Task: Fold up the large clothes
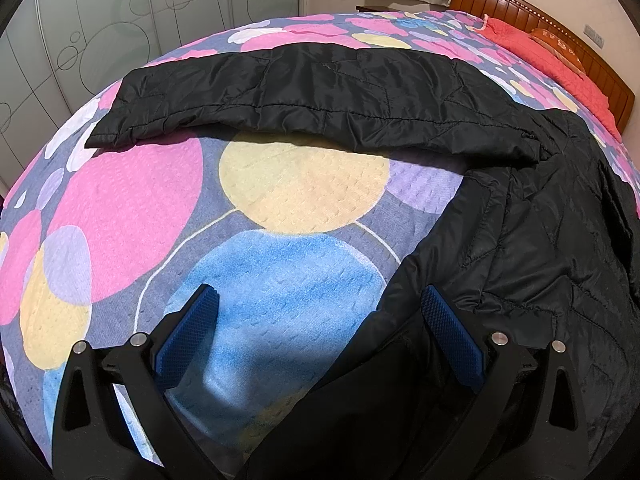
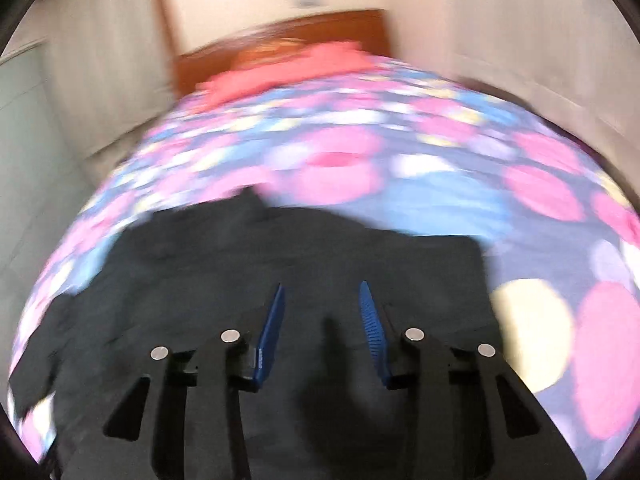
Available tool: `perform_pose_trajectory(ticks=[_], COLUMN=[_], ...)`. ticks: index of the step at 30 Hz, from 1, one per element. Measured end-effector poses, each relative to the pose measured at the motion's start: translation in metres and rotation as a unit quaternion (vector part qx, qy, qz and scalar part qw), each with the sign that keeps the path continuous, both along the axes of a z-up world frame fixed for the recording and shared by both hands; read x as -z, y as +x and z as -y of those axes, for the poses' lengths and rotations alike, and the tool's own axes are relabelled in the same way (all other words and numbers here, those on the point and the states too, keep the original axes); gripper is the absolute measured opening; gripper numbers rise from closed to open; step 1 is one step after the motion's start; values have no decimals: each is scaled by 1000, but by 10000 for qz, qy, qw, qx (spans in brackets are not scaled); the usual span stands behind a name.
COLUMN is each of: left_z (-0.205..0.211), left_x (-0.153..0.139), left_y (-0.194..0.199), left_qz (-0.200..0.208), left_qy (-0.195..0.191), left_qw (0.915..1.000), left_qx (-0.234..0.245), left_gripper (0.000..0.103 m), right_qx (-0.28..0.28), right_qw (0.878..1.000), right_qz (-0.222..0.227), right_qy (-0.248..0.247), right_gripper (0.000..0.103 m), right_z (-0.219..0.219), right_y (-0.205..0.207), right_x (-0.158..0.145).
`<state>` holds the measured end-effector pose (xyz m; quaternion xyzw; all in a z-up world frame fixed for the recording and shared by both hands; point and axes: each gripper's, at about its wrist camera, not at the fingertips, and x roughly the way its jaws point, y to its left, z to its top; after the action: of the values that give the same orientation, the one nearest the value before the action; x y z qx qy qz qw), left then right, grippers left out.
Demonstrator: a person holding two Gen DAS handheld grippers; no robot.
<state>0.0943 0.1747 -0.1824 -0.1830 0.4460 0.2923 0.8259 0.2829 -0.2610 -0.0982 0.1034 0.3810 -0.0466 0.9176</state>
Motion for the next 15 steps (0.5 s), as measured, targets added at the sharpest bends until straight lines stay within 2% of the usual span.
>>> perform_pose_trajectory(ticks=[2,4,6,11,15], left_z=[0,0,0,0,-1], left_x=[0,0,0,0,0], left_y=[0,0,0,0,1], left_qz=[-2,-2,-7,-9,-14], left_qy=[-2,-3,2,5,13], left_qw=[10000,10000,10000,10000,10000], left_qx=[1,0,0,3,4], left_gripper=[101,101,101,101,101], right_qx=[259,295,210,257,147], right_qw=[9993,9975,9978,9972,9984], right_qz=[-251,-640,-623,-634,-348], right_qy=[-55,9,-78,-304,-426], right_gripper=[39,39,39,39,39], right_z=[20,31,30,26,-2], right_y=[14,24,26,25,4], right_x=[16,41,53,45,25])
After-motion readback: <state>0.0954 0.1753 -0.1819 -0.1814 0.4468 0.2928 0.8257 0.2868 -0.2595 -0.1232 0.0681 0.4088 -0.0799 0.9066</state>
